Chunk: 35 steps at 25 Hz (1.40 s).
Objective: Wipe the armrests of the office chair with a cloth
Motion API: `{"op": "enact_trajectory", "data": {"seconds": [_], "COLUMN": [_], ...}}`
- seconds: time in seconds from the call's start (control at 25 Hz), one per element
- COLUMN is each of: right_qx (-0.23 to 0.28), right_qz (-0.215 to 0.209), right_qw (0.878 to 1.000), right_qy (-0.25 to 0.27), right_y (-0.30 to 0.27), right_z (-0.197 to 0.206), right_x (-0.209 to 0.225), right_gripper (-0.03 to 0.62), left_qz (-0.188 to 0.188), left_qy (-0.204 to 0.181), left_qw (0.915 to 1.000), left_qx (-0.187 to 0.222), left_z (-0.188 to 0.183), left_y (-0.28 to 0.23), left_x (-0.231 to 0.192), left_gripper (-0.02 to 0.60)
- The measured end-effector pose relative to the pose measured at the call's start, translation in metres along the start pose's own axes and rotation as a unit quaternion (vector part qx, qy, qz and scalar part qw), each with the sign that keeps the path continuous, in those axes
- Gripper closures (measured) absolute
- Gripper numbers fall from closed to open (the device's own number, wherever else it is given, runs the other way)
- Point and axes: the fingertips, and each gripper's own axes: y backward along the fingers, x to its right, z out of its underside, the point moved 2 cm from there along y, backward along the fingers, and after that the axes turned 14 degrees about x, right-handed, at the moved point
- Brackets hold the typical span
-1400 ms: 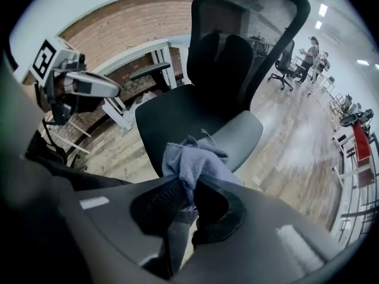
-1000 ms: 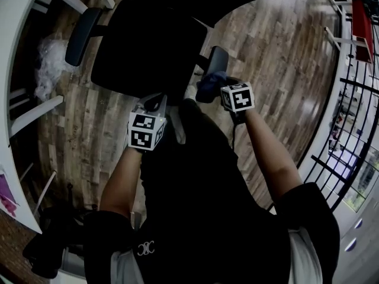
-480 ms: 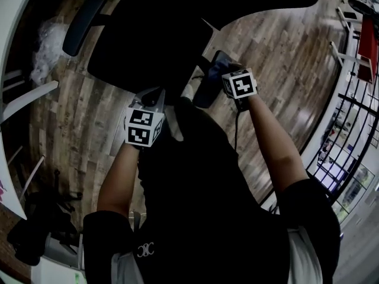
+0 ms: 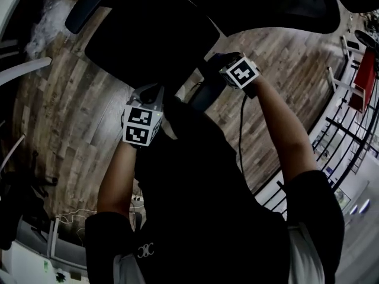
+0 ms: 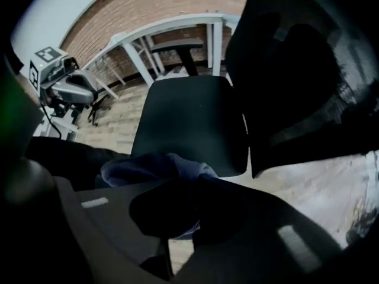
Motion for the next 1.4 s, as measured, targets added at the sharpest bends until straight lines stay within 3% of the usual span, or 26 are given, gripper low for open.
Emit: {"op": "enact_trajectory", "data": {"seconds": [0.08,0.16,0.28,0.36,0.6,0.84,0.92,1.0,1.4], "right_qx": [-0.056,-0.119,-0.218,-0.281,-0.404,-0.457,-0.466,-0.468,-0.454], "right_qz": [-0.055,-0.127,-0.233,-0.282,-0.381,-0.444,-0.453,-0.454,-0.407], "right_qw": [0.995,0.978,0.937,0.905,0.817,0.754,0.743,0.740,0.763], "right_qy": [0.063,0.117,0.141,0.147,0.159,0.156,0.160,0.163,0.216], "right_y": [-0.009,-0.018,-0.028,-0.034,-0.053,-0.066,-0.068,-0.070,-0.091], "right_z": [-0.003,-0.001,0.001,0.001,0.014,0.031,0.036,0.043,0.075], "right_x": [-0.002,-0.006,-0.012,-0.016,-0.031,-0.046,-0.048,-0.050,-0.052], "right_gripper": [0.545,0.545,0.545,0.545,0.545,0.546,0.546,0.546,0.546], "left_qz": [-0.005,-0.011,-0.021,-0.028,-0.036,-0.046,-0.048,-0.049,-0.051], "left_qy": [-0.009,-0.004,0.009,0.010,0.010,0.031,0.037,0.043,0.052], "left_qw": [0.9999,0.9999,0.9997,0.9995,0.9993,0.9984,0.9981,0.9978,0.9973], "left_qx": [0.000,0.001,0.005,0.006,-0.001,-0.009,-0.008,-0.006,-0.004], "left_z": [0.006,0.009,0.011,0.015,0.036,0.059,0.062,0.064,0.067], "left_y": [0.004,0.005,0.000,-0.002,-0.007,-0.011,-0.014,-0.015,-0.011], "left_x": [0.001,0.002,0.004,0.005,0.008,0.005,0.005,0.005,-0.002], "left_gripper": [0.575,0.575,0.575,0.575,0.575,0.575,0.575,0.575,0.575]}}
